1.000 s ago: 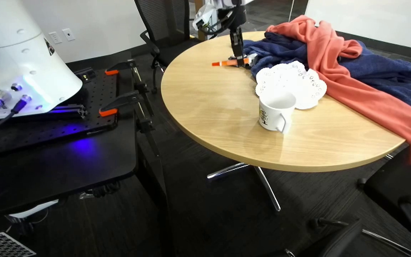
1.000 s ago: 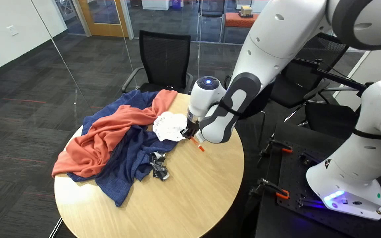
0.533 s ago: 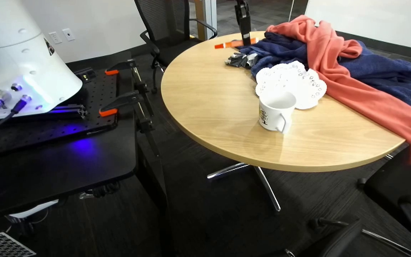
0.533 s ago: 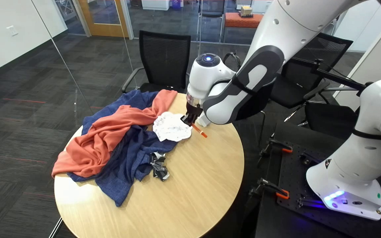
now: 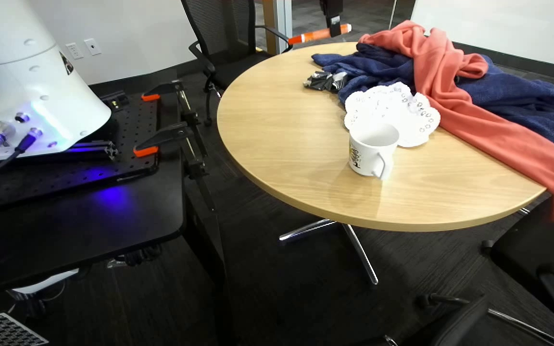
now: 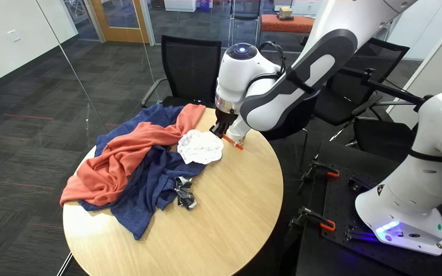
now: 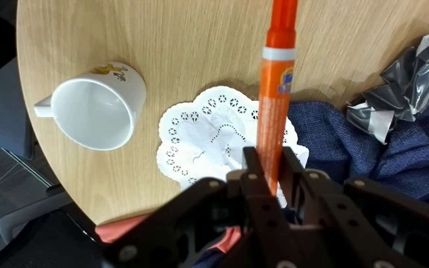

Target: Move the white mug to the right, place the marker inside the mug

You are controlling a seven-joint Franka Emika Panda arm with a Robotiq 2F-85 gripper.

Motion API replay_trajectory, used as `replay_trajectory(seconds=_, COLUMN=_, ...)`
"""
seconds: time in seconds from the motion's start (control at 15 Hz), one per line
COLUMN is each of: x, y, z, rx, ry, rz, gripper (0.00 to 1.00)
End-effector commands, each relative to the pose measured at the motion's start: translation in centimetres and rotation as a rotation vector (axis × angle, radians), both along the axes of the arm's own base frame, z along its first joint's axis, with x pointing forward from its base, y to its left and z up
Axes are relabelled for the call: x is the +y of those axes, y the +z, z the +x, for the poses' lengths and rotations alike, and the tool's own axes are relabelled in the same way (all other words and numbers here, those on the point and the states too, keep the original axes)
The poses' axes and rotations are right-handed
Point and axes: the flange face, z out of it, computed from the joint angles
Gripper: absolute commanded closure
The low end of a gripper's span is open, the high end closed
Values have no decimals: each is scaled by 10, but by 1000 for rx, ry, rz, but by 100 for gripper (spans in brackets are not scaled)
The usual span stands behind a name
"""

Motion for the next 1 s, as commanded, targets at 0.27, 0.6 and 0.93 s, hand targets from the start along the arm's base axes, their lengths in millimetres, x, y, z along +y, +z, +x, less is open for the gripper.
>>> replay_trajectory(seconds=0.27, x=-4, y=-8, z=3, rx=-54, ry=-75, rz=-23, gripper=96)
replay_trajectory(seconds=0.6, x=-12, y=-10, z=13, rx=-208, ry=-231, rz=-83, gripper=96)
replay_trajectory(seconds=0.93, x=-16, y=-10, z=20, rx=-296, ry=-351, rz=-161, gripper=96)
